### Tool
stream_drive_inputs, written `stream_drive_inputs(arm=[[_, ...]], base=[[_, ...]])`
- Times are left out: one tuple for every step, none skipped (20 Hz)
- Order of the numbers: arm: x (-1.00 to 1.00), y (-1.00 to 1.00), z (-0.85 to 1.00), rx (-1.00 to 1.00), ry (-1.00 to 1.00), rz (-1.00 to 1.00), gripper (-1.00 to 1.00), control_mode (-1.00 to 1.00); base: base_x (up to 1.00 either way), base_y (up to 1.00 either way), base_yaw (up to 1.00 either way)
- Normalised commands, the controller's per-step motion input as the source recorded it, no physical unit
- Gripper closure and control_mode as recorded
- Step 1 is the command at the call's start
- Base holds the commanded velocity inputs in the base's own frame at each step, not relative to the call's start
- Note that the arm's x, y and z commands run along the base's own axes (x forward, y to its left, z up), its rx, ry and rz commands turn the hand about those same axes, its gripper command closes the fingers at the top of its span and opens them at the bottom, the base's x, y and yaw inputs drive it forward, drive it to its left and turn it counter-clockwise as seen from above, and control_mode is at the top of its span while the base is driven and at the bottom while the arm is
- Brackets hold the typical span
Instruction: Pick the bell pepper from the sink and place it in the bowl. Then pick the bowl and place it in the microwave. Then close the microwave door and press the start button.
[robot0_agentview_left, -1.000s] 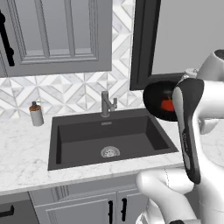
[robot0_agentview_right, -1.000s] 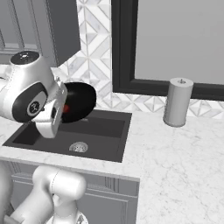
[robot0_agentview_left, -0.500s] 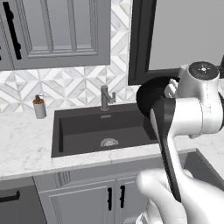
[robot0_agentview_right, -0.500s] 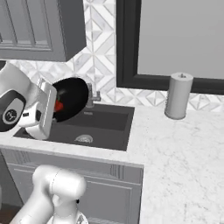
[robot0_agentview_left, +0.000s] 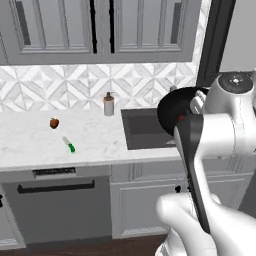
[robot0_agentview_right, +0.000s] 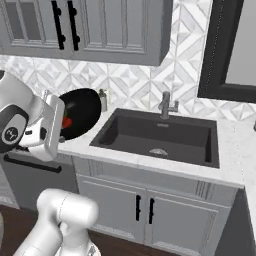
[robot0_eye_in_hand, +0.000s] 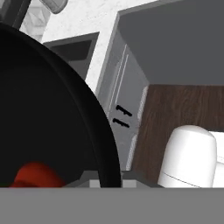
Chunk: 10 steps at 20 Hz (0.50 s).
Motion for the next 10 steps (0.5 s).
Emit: stream_drive_inputs(arm=[[0.00,0.00,0.00,0.00,0.00,0.00,1.00,1.00],[0.00,0.00,0.00,0.00,0.00,0.00,1.00,1.00],[0.00,0.00,0.00,0.00,0.00,0.00,1.00,1.00],[0.00,0.00,0.00,0.00,0.00,0.00,1.00,1.00],[0.00,0.00,0.00,0.00,0.00,0.00,1.00,1.00],[0.00,0.00,0.00,0.00,0.00,0.00,1.00,1.00],[0.00,0.00,0.00,0.00,0.00,0.00,1.00,1.00],[0.00,0.00,0.00,0.00,0.00,0.00,1.00,1.00],[0.00,0.00,0.00,0.00,0.00,0.00,1.00,1.00],[0.00,0.00,0.00,0.00,0.00,0.00,1.00,1.00]], base=[[-0.16,1.00,0.51],[-0.24,1.00,0.57],[-0.19,0.93,0.61],[-0.13,0.70,0.69],[-0.07,0.57,0.74],[0.00,0.46,0.79],[0.00,0.41,0.81],[0.00,0.29,0.83],[0.00,0.16,0.87],[0.00,0.10,0.89]])
